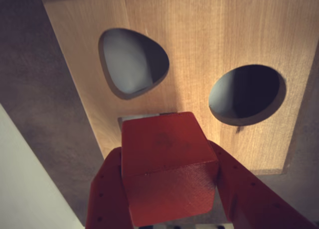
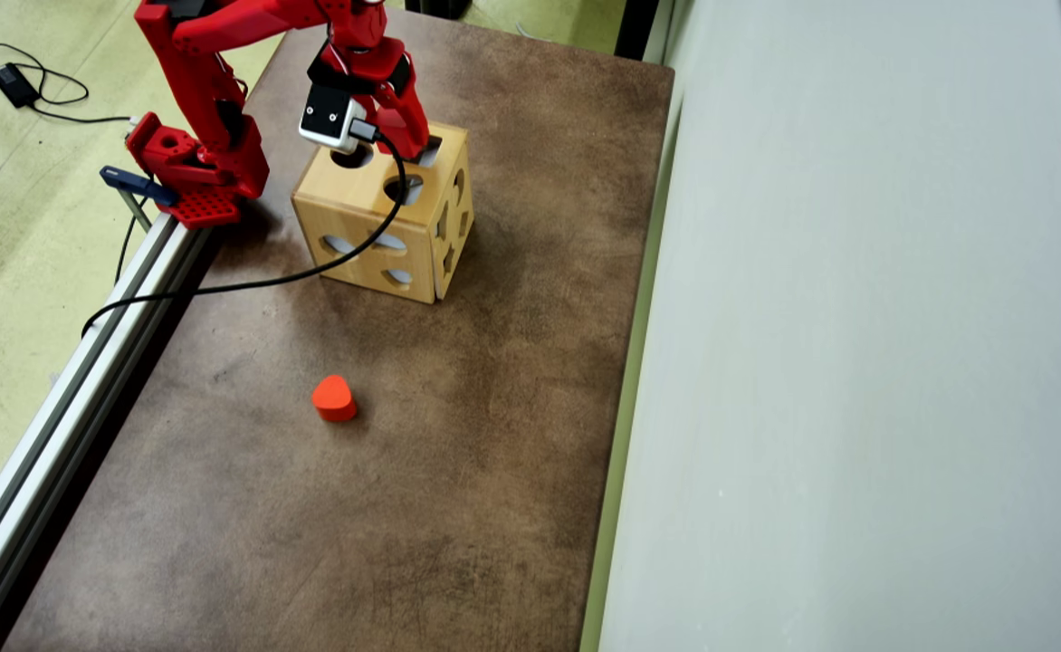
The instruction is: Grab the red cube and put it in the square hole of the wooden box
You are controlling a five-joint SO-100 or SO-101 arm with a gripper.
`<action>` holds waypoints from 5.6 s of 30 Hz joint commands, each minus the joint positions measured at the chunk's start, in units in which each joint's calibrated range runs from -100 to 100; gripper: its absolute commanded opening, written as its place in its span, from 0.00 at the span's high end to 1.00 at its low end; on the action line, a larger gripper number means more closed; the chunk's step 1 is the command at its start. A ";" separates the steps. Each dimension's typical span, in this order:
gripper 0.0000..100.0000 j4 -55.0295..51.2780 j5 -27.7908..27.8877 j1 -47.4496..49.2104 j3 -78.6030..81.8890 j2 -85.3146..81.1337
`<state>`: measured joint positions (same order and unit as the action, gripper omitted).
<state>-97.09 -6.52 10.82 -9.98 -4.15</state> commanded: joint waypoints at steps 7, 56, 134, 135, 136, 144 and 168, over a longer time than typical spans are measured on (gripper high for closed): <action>0.98 2.64 1.51 2.19 -2.72 -0.31; 0.98 2.80 2.64 -0.34 -2.81 5.81; 0.98 0.07 0.54 0.48 -5.59 2.50; 0.98 0.07 0.54 0.55 -5.59 2.50; 0.98 0.07 0.54 0.55 -5.59 2.50; 0.96 0.07 0.59 0.55 -5.59 2.50; 0.84 0.07 0.63 1.29 -6.21 2.50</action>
<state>-96.85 -6.03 12.47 -13.41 1.27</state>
